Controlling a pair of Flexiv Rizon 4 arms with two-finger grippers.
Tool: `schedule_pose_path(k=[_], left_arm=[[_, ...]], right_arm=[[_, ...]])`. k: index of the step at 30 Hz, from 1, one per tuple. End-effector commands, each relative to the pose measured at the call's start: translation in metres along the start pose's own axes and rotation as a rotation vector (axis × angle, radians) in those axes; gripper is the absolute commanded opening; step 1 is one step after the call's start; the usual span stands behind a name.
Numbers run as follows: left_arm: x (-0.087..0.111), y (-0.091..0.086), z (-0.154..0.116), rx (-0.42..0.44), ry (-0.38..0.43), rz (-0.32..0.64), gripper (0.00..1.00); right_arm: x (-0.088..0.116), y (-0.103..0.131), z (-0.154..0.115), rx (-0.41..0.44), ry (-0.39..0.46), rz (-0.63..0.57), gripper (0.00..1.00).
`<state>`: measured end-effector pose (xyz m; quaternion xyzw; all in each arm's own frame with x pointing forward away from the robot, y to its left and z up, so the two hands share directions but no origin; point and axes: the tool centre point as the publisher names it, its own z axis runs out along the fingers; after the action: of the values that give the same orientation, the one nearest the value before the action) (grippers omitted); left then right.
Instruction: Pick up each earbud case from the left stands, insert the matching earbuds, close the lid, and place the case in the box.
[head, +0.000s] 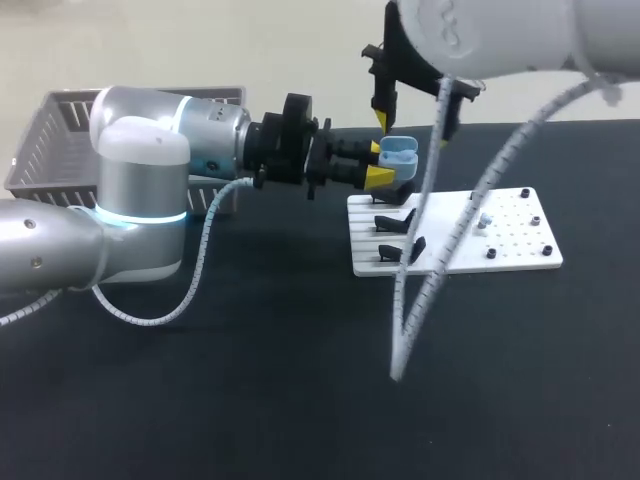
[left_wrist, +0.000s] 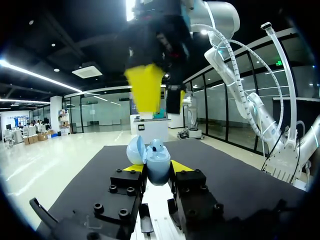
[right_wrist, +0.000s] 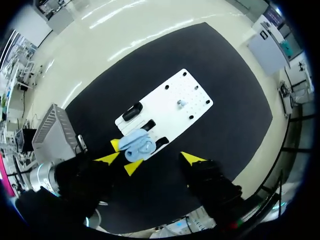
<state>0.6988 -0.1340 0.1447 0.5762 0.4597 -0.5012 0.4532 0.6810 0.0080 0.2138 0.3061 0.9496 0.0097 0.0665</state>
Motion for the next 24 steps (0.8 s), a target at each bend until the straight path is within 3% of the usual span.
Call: schedule_pose_path(k=[1, 5, 13, 24], left_arm=[[0.0, 0.0, 0.0, -0.002, 0.0, 0.001, 0.0], [0.0, 0.0, 0.0, -0.002, 0.0, 0.001, 0.0], [0.0, 0.0, 0.0, -0.002, 0.0, 0.001, 0.0], [0.0, 0.0, 0.0, -0.002, 0.0, 0.001, 0.0]], right_arm=[[0.01, -0.058, -0.001, -0.225, -0.127, -0.089, 1.0], [0.004, -0.078, 0.008, -0.242, -0.161, -0.186, 1.0], [-0.023, -0.109, 0.022, -0.271, -0.163, -0.188, 1.0], [-0.045, -0.11, 0.063, -0.265, -0.101, -0.251, 1.0]])
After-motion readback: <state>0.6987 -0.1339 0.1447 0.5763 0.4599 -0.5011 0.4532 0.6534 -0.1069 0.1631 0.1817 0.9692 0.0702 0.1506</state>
